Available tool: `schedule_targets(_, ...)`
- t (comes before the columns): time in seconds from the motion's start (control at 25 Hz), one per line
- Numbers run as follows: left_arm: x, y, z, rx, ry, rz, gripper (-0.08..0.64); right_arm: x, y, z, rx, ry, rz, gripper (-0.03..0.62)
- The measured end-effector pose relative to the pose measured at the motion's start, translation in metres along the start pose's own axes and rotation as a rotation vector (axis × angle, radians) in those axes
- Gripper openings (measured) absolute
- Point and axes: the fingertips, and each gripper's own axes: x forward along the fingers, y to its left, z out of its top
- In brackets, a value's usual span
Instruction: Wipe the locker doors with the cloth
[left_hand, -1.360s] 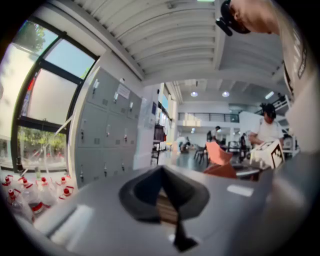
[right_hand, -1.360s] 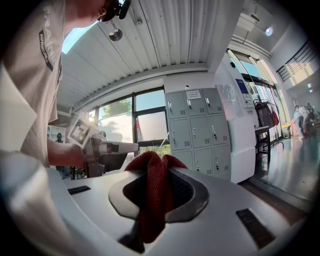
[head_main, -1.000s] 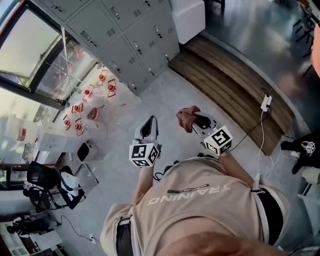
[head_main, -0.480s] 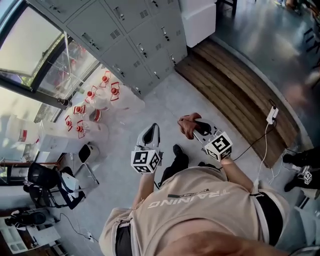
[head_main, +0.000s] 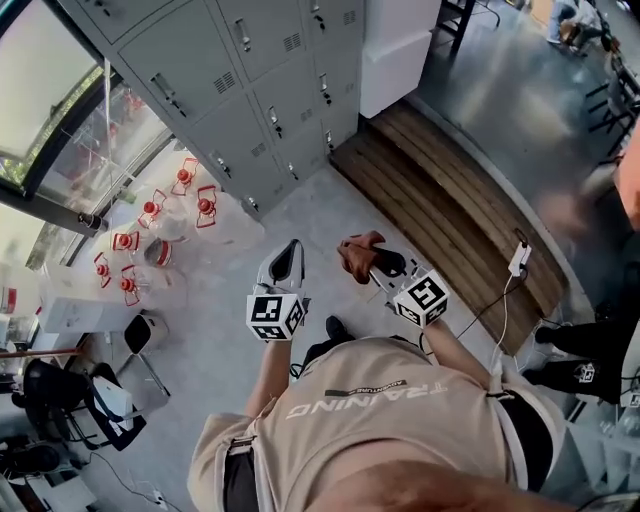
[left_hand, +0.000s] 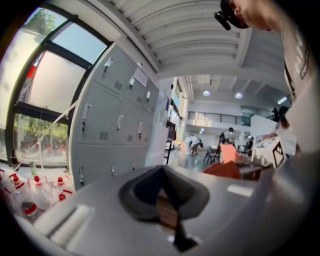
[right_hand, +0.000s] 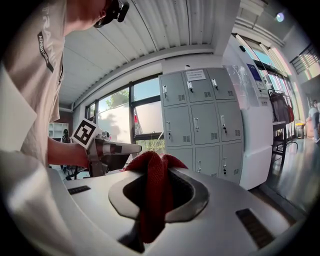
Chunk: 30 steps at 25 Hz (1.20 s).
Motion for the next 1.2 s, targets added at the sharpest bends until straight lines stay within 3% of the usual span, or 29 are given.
schedule_targets(0.28,0.041,0.071,0.018,0.015,-0.002,-0.009,0.005,0.072,-0.018,0.018,0.003,-0.01,-0.012,0.046)
schedule_targets(0.52,0.078,0.095,0.012,-0.018,0.029,-0.005,0.006,0.1,-0.049,0.013,0.01,0.008,-0.015,0.046)
schedule_targets(0.76,0.137,0.119,0.033,0.025,0.038,0.051,0.005,0.14,-0.116,0.015,0.041,-0.019,0.028,0.046)
schedule_targets(1.0,0.219,0.147,0.079,0.045,0.001,0.135,0.005,0.191,-0.21,0.053,0.001,-0.061,0.112,0.046)
schedule_targets(1.2,0.283,0.16,0.105,-0.029,-0.06,0.169,0.005,0.229,-0.271,0.067,-0.045,-0.054,0.182,0.046)
